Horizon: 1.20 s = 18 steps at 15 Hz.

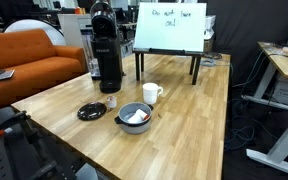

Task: Close the top of the coffee machine.

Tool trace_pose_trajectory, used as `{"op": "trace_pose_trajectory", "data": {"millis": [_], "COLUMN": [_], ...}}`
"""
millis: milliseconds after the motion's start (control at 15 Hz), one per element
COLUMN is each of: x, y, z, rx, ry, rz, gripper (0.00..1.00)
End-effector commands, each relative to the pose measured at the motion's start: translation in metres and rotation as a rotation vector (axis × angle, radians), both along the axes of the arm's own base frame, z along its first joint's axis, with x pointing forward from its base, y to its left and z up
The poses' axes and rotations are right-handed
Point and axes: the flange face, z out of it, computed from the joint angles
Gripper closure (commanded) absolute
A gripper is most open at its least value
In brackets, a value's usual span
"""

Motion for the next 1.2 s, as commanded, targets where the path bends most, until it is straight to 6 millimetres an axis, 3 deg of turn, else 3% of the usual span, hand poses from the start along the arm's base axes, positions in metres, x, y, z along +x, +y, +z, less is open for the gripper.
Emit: {"op": "trace_pose_trajectory", "data": {"millis": [0,600,1133], "x": [-0.02,-0.049,-0.081], "y": [-0.015,-0.034,-0.058], "z": [-0.003,-0.014,-0.044], "rx": [-0.021,-0.04,-0.054], "ry": [0.015,0.046,0.087], "rz": [-0.037,-0.091,-0.19], "gripper": [1.0,1.0,1.0]}}
